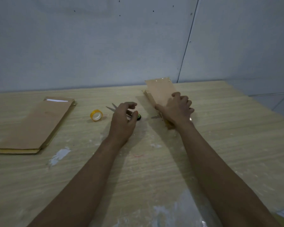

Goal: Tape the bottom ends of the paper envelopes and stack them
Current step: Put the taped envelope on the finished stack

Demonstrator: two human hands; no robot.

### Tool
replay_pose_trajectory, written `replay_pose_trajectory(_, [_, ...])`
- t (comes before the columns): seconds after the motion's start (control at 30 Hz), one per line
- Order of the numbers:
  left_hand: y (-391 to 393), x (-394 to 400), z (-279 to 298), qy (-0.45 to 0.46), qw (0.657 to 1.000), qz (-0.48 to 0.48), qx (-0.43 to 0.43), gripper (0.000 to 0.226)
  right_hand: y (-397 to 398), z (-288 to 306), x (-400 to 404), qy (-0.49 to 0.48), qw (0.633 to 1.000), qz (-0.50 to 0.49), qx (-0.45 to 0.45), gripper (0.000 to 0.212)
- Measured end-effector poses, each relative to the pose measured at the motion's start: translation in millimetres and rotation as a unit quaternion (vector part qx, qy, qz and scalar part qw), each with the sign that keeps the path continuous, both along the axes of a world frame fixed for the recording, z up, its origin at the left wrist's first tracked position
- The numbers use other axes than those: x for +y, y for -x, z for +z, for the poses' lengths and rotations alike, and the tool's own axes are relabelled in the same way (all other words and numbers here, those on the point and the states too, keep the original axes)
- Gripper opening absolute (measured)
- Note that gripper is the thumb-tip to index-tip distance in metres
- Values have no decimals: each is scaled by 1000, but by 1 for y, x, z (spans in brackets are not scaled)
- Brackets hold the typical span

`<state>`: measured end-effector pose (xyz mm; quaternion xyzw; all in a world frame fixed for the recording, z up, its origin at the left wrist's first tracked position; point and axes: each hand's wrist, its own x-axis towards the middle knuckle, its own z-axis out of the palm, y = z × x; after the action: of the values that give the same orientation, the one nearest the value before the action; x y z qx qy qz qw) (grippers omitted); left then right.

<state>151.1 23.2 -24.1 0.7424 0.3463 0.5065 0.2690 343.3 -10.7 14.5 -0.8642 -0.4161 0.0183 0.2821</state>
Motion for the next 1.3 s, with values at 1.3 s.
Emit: replay_pose_trajectory(1.3, [-1,4,-8,-57,988,-11,142,21,-25,-13,49,96,995,12,-17,119])
